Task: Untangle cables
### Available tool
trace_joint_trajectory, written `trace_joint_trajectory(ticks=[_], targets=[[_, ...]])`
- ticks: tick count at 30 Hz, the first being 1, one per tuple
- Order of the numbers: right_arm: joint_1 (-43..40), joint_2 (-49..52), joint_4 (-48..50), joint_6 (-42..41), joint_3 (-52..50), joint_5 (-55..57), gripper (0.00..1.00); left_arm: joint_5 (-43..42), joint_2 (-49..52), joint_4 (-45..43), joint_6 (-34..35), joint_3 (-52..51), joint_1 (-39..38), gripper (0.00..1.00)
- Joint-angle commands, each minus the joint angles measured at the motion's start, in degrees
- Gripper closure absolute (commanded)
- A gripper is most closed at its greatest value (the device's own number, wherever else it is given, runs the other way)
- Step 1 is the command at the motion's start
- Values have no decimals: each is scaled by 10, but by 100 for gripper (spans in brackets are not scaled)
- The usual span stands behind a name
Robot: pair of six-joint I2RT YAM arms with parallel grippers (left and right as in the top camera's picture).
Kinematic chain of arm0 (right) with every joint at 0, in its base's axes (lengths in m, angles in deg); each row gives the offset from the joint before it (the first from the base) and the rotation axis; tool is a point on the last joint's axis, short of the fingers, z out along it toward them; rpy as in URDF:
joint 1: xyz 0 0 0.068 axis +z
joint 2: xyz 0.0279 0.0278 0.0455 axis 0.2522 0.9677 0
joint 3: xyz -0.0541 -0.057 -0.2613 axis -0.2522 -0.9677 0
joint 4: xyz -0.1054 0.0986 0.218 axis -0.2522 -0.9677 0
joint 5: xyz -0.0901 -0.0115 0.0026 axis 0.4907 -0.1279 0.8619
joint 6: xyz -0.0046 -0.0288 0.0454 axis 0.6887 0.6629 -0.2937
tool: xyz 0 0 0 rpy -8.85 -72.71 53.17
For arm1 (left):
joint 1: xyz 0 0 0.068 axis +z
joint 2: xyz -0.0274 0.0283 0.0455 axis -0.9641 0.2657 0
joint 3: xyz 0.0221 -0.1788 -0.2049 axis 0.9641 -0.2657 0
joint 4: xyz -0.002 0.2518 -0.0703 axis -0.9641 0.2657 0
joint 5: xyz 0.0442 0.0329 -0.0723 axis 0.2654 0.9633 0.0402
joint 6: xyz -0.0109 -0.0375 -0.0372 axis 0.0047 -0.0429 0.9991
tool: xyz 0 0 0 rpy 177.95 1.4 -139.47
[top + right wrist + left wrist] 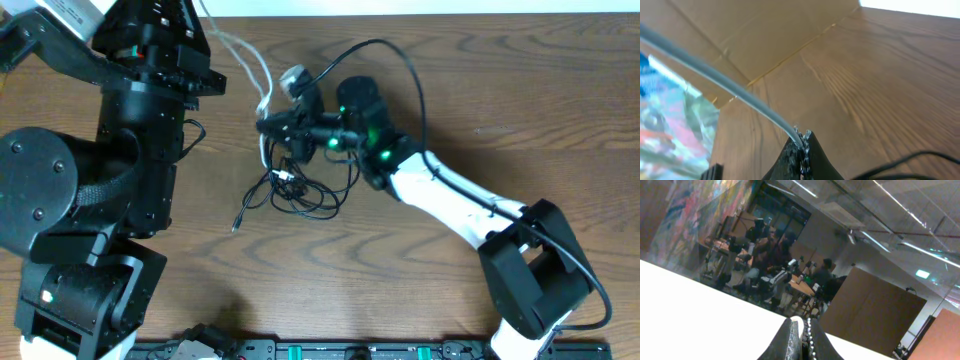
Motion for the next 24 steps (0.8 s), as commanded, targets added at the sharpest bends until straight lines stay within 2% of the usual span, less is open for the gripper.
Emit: trace_joint_trajectory(ticks=[1, 11, 16, 20, 24], targets=[[-35, -20, 2, -59, 5, -23, 99, 7, -3, -3, -6, 7, 2, 92], [-97, -141, 20, -147, 5, -116, 99, 7, -2, 4, -6, 7, 2, 92], [-124, -205, -4, -161, 5, -109, 99, 7, -2, 22, -6, 7, 2, 92], [-141, -232, -113, -107, 5, -1, 99, 7, -2, 43, -6, 7, 2, 92], [-138, -235, -287, -20, 5, 211, 99, 7, 0, 78, -5, 7, 2, 92]])
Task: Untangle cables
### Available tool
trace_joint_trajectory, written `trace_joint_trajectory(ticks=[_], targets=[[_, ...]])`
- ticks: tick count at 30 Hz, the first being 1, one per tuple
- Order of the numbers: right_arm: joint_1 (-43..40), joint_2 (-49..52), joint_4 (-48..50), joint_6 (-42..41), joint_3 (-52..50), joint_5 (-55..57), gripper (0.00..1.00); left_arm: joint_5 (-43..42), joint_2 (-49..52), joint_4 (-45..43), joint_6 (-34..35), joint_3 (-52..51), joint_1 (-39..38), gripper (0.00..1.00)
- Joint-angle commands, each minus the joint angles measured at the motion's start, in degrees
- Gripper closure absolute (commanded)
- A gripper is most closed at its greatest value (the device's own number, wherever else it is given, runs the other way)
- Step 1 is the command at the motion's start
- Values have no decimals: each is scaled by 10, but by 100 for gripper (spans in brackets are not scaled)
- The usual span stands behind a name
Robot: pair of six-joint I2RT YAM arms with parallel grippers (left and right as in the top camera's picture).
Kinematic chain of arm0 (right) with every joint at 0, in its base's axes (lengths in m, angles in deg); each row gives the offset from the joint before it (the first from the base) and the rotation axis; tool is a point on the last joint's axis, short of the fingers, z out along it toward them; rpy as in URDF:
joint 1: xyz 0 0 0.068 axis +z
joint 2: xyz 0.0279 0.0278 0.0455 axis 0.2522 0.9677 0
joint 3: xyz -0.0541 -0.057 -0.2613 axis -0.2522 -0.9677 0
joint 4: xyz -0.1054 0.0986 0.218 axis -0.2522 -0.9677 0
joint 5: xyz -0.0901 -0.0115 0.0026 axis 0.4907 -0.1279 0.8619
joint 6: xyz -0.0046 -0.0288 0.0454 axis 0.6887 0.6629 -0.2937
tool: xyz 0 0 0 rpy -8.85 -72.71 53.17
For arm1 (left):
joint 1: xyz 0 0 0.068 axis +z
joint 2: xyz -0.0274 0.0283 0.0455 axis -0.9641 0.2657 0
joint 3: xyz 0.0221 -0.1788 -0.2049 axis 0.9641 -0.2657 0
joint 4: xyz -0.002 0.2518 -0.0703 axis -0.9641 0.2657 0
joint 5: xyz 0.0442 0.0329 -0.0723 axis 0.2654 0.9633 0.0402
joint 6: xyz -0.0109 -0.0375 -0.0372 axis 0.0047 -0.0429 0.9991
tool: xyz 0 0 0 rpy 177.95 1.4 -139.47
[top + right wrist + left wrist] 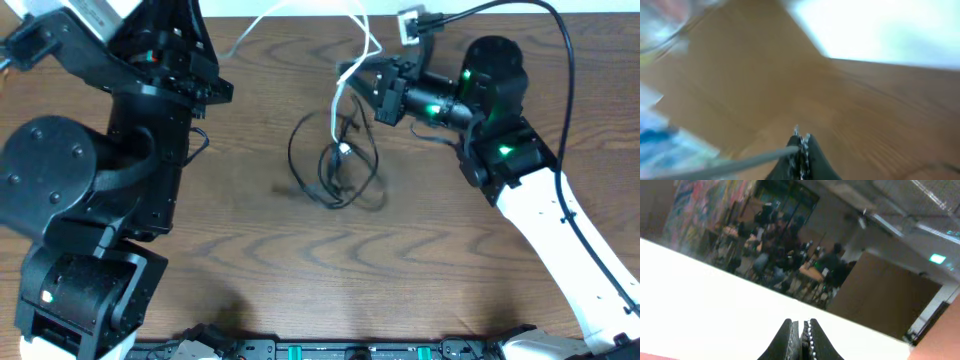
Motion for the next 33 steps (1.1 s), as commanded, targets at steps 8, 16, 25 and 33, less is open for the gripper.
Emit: trace_joint_trajectory(ticks=[8, 16, 25, 33], targets=[[-7, 7, -197, 131, -2, 296, 99, 7, 14, 130, -6, 7, 2, 92], [-21, -11, -154, 140, -1, 181, 99, 7, 52, 254, -6, 7, 2, 93], [-11, -18, -95, 112, -2, 58, 99, 5, 89, 316, -6, 7, 2, 93], [17, 14, -41, 73, -3, 39, 99, -2, 96, 334, -14, 7, 2, 93]])
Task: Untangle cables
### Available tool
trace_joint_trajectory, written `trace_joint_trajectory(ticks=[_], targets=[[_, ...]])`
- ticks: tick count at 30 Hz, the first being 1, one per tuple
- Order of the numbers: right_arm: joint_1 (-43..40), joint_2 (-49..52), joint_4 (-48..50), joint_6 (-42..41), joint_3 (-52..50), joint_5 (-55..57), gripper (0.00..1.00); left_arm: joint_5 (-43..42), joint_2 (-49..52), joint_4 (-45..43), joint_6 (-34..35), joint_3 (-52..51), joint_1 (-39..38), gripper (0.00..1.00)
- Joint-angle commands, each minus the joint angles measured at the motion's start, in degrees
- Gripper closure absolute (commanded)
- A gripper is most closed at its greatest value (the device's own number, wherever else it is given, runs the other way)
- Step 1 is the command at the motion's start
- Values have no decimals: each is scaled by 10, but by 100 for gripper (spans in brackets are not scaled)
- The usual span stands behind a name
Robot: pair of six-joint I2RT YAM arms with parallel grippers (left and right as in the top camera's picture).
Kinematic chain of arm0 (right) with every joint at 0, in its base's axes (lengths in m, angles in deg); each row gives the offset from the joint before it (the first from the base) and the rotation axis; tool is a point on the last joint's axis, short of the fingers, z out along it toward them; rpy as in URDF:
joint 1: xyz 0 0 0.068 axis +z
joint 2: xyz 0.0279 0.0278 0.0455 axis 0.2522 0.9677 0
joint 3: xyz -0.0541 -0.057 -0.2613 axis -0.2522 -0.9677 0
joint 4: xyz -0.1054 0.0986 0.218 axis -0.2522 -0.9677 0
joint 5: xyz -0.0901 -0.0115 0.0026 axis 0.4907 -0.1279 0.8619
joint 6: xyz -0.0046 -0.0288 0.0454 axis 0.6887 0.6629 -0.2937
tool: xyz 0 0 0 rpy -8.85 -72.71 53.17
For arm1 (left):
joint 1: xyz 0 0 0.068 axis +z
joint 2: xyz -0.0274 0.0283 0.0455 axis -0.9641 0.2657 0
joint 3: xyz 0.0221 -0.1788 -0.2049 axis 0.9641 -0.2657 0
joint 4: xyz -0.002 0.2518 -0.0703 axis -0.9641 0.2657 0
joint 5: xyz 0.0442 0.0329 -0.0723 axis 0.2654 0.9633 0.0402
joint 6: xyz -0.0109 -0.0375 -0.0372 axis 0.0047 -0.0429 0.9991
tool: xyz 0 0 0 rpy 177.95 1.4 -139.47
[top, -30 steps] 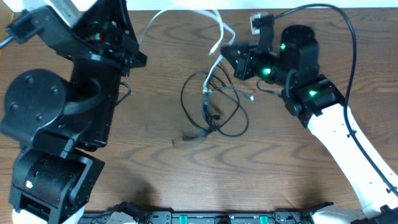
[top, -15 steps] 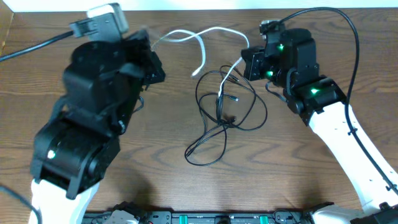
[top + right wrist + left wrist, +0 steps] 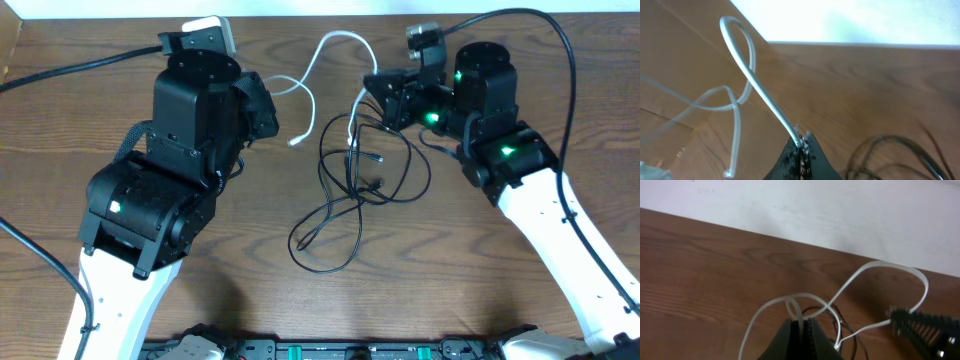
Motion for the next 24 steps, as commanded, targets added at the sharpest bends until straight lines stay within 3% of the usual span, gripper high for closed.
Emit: trace_joint_trajectory(ticks=[1, 8, 18, 24], targets=[[26, 17, 26, -17, 3, -39, 99, -1, 3, 3, -10, 6, 2, 92], [78, 80, -9, 4, 3, 109, 99, -20, 3, 23, -10, 6, 2, 92], [80, 127, 132, 8, 3, 82, 99, -25, 15, 39, -10, 3, 2, 92], [105, 158, 102, 28, 3, 82, 99, -29, 20, 40, -10, 3, 2, 92]])
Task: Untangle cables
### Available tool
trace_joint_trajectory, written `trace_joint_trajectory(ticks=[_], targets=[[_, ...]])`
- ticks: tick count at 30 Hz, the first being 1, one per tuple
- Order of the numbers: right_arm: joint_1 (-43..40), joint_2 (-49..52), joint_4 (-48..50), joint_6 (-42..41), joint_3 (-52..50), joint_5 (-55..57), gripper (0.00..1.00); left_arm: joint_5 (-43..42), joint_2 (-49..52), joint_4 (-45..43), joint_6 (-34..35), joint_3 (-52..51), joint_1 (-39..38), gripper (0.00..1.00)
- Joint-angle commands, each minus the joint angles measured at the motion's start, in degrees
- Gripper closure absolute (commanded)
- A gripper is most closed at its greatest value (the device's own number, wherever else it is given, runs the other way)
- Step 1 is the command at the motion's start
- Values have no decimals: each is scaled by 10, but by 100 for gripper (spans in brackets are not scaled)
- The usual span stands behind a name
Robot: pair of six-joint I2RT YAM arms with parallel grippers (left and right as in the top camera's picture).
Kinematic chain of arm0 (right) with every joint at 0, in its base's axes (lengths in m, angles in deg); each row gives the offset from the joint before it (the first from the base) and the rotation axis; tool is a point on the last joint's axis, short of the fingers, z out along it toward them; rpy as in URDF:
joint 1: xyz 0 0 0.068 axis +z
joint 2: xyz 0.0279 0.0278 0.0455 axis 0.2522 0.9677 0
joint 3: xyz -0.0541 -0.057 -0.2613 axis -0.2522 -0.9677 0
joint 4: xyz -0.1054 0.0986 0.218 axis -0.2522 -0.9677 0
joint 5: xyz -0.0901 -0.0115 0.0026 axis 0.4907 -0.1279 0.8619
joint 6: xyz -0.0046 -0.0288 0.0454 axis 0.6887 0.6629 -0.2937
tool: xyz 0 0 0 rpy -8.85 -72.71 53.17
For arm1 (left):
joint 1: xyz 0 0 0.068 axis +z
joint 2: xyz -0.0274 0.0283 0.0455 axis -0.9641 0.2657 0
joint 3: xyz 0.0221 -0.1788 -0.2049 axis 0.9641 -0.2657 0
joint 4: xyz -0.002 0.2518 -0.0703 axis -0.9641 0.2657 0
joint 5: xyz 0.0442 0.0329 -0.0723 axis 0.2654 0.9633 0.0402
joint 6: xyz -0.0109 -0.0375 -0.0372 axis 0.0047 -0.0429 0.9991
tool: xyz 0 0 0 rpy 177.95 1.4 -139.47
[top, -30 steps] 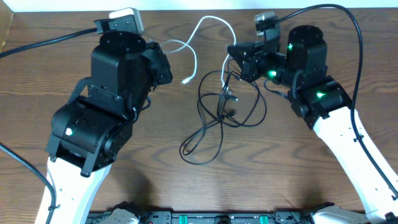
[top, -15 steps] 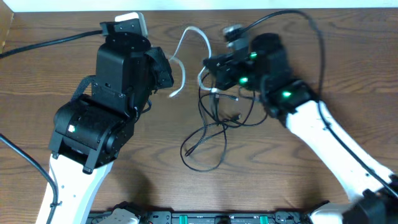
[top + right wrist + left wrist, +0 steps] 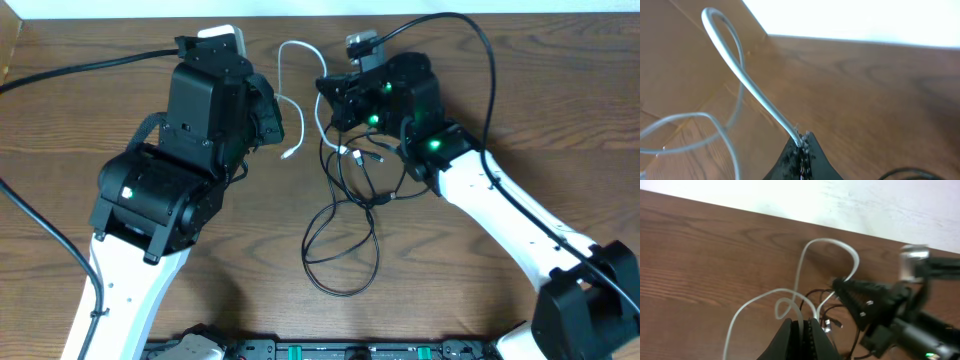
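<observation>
A white cable [image 3: 290,60] loops over the far middle of the wooden table [image 3: 500,300], its loose end [image 3: 288,154] hanging between the arms. My left gripper [image 3: 801,322] is shut on the white cable [image 3: 805,270]. My right gripper [image 3: 801,135] is shut on the same white cable [image 3: 735,65] near its other part. A black cable [image 3: 345,225] lies in tangled loops under and in front of the right gripper [image 3: 328,100], with connectors [image 3: 360,157] near the white one.
Each arm's own black supply cable [image 3: 470,40] runs off the far edge. A black rail [image 3: 330,352] lines the table's near edge. Bare wood lies to the right and at the near left.
My right gripper has moved left, closer to the left gripper, with the white cable. The white loop between the grippers has grown narrower. The black tangle has shifted slightly left and toward the near edge.
Both grippers were shut and close together over a compact tangle at the table's middle. Then the right gripper was far right and raised, the white cable stretched and the black loops hanging. Later the black cable lay spread on the table, and now the grippers are nearer.
</observation>
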Motion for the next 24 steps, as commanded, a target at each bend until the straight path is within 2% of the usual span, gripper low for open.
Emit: trace_joint_trajectory(ticks=[1, 5, 10, 14, 19, 24], targets=[[25, 36, -28, 20, 4, 5, 99, -7, 2, 2, -10, 3, 2, 92], [43, 63, -35, 20, 4, 5, 99, -7, 2, 2, -10, 3, 2, 92], [45, 70, 22, 20, 4, 4, 99, -7, 2, 2, -10, 3, 2, 92], [40, 70, 99, 20, 4, 5, 99, -7, 3, 2, -10, 3, 2, 92], [29, 67, 241, 15, 4, 4, 99, -7, 3, 3, -10, 3, 2, 92], [-1, 41, 320, -39, 4, 4, 99, -7, 3, 10, -10, 3, 2, 92]])
